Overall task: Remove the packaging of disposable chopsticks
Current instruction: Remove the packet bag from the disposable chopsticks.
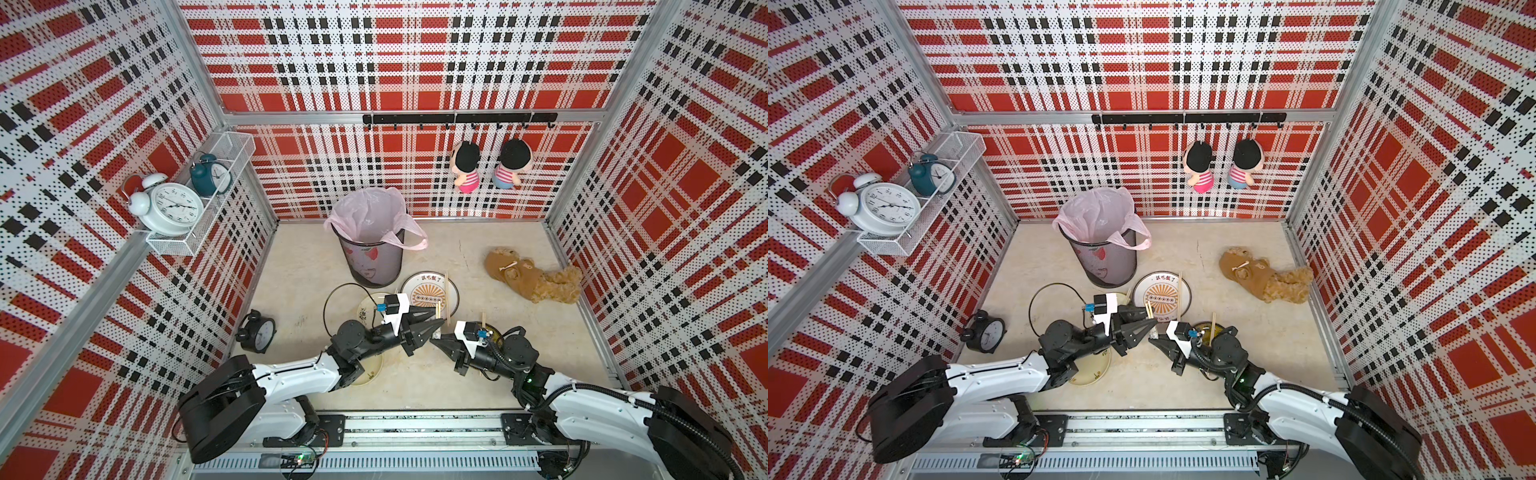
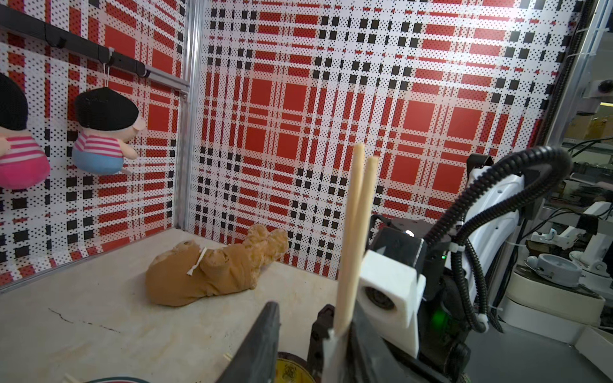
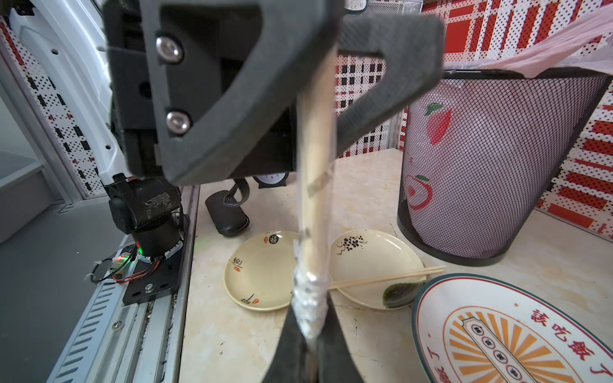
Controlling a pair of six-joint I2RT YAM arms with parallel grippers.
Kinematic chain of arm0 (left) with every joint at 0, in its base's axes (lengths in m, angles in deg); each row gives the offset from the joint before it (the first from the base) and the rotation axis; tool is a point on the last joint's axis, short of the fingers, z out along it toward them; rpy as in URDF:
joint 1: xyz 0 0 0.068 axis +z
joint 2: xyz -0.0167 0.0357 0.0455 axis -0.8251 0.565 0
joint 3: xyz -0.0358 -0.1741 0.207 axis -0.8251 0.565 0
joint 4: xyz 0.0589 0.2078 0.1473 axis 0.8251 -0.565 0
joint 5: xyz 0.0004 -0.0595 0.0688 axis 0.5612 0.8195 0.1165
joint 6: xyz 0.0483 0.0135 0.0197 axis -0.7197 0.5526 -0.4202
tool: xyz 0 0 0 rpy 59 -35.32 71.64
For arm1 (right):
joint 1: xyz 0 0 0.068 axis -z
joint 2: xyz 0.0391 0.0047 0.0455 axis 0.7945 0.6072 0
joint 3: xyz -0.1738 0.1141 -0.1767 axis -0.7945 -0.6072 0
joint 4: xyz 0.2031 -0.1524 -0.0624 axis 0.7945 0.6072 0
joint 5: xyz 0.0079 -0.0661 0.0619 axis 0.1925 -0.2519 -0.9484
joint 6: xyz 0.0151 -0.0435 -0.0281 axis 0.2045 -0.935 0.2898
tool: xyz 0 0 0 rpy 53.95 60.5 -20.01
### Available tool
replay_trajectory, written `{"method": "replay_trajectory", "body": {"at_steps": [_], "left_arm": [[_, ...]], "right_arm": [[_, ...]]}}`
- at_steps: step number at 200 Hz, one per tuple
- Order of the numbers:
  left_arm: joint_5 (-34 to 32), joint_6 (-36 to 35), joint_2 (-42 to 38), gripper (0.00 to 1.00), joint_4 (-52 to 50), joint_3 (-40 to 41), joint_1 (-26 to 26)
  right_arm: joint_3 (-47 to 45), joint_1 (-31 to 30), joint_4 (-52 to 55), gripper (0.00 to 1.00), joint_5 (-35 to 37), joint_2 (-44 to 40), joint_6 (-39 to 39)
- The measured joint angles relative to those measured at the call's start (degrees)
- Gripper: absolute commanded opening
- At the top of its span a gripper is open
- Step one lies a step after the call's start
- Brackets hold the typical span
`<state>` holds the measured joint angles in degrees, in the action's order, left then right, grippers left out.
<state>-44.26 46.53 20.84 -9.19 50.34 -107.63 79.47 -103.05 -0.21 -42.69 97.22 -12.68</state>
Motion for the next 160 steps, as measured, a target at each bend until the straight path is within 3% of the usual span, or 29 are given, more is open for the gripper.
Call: {"method": "replay_trajectory", "body": {"at_steps": [28, 47, 60, 89, 102, 160], "left_arm": [[0.72, -0.20, 0.68, 0.18, 0.26, 0.02, -0.44], [0.79, -0.17, 1.03, 0.26, 0.42, 0.22, -0.44], [0.74, -0.02, 1.42, 0.25, 0.44, 0.52, -0.44], [1.27, 0.46, 2.05, 0.06, 1.36, 2.03, -0.76], [1.33, 0.15, 2.29, 0.05, 2.27, 2.58, -0.79], [0.94, 0.83, 4.42, 0.17, 6.27, 3.61, -1.22]], "right_arm": [[0.00, 0.00, 0.61, 0.00, 0.46, 0.00, 0.13], [0.04, 0.00, 0.66, 0.00, 0.33, 0.00, 0.09], [0.15, 0.00, 0.63, 0.00, -0.02, 0.00, 0.04], [0.24, 0.00, 0.94, 0.00, -0.20, 0.00, 0.11], [0.37, -0.02, 1.42, 0.00, -0.46, -0.04, 0.37], [1.75, 0.00, 4.02, 0.00, -0.81, -0.37, 0.02]]}}
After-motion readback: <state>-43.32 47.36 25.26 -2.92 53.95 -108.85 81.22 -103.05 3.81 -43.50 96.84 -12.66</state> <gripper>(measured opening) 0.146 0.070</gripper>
